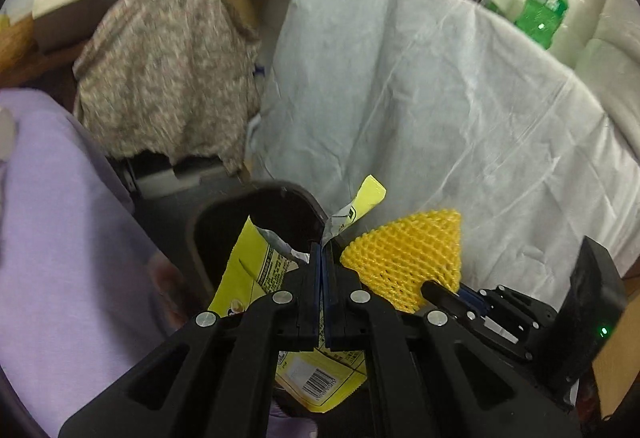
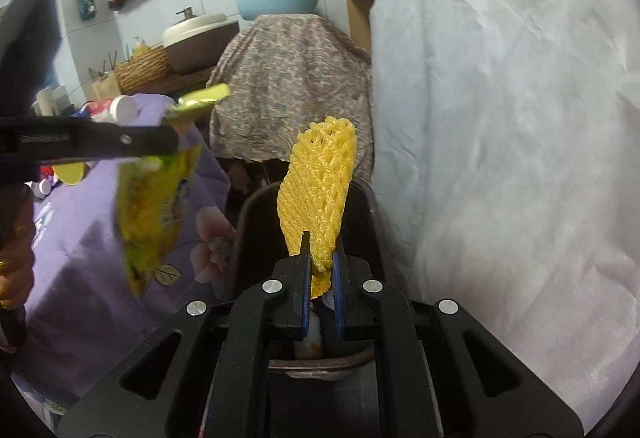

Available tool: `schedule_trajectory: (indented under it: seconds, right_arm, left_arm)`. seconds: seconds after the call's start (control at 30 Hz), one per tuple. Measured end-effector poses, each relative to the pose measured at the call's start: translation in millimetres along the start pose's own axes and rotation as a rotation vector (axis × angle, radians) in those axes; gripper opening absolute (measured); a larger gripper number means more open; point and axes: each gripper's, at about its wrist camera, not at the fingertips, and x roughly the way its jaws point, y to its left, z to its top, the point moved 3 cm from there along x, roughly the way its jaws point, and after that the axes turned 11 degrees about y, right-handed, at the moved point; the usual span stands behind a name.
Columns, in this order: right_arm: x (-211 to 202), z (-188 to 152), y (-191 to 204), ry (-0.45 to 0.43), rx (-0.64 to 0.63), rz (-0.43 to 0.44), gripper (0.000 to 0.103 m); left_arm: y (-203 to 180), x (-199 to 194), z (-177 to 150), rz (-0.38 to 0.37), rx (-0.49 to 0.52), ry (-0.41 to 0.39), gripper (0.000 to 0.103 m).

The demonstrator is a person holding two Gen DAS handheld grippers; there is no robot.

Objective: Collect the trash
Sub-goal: 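Carry both items to the bin while the left gripper drops the snack bag in, then open the right gripper to drop the yellow net into the bin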

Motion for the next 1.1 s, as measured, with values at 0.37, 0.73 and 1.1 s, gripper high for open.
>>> schedule_trajectory:
  seconds: [0.37, 0.73, 1.1]
  right_arm:
    - [20.0, -15.5, -13.2, 0.052, 0.027, -0.026, 0.01]
    - [46.9, -15.8, -2.6, 0.106, 0.018, -0.006, 0.01]
    - [109.5, -21.8, 21.0, 0.223, -0.031, -0.026, 0.011]
  left_arm:
    - [0.0, 66.8, -4.9, 0.051, -0.011, 0.124, 0.042]
    - [5.9, 28.4, -5.1, 0.056, -0.035, 0.003, 0.08]
    - [15.4, -20.2, -16.9, 0.109, -0.066, -0.113, 0.088]
